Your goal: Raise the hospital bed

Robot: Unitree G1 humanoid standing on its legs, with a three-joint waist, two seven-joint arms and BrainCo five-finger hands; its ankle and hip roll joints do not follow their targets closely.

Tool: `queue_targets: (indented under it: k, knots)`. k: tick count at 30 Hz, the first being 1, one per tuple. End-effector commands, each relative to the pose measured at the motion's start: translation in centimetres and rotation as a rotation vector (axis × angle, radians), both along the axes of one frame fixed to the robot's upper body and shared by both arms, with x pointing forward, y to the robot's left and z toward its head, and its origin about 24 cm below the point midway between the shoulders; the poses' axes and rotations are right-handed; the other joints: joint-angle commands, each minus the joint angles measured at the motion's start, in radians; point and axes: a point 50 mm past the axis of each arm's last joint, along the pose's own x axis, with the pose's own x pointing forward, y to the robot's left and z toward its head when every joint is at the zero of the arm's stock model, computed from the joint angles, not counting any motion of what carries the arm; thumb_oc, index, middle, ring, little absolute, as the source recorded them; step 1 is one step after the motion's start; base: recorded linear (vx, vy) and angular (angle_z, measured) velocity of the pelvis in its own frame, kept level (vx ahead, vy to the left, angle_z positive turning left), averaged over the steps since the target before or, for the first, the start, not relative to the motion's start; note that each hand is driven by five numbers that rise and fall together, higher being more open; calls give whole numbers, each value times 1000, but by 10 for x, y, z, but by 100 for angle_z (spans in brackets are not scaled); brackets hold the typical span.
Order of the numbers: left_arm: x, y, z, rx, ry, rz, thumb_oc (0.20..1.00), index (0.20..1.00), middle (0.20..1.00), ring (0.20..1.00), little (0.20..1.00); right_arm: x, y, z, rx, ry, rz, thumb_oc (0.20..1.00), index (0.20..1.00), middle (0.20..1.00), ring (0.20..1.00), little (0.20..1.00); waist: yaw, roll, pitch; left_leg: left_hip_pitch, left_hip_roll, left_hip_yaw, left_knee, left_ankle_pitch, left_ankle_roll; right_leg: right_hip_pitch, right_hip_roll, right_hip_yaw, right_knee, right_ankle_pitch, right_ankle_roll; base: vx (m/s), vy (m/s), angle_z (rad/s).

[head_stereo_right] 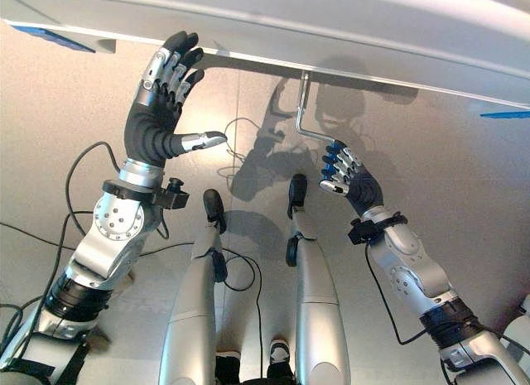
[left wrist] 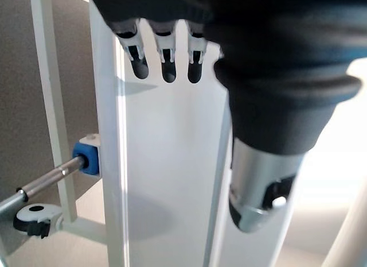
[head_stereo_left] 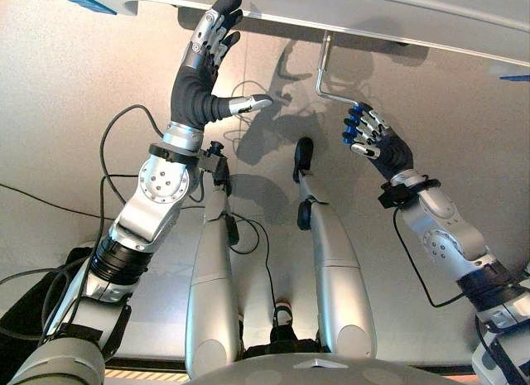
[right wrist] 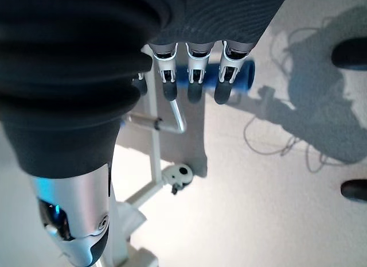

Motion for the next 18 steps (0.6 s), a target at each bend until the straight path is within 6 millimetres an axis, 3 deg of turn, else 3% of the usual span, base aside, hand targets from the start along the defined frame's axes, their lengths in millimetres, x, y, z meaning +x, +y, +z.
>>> queue_targets:
  k: [1,11,18]
  knots:
    - [-26,-10,17,-15,-129,-94,1000,1000,1000,1000,1000,4,7,-5,13,23,7,1000,1000,1000,1000,1000,13,-5,-25,-47,-18,2,48,-23,14,51,-27,4,-59,-11,118,6,8,4]
    - [-24,-16,19,-50,-127,-117,1000,1000,1000,1000,1000,20,25,-28,35,107,-25,1000,1000,1000,1000,1000,20,6,-25,-48,-19,6,48,-26,20,46,-26,11,-60,-10,115,1,2,1]
    - [-23,-18,19,-49,-127,-110,1000,1000,1000,1000,1000,21,37,-30,56,114,0,1000,1000,1000,1000,1000,20,7,-25,-54,-19,7,49,-26,21,38,-25,12,-59,-10,116,0,0,0]
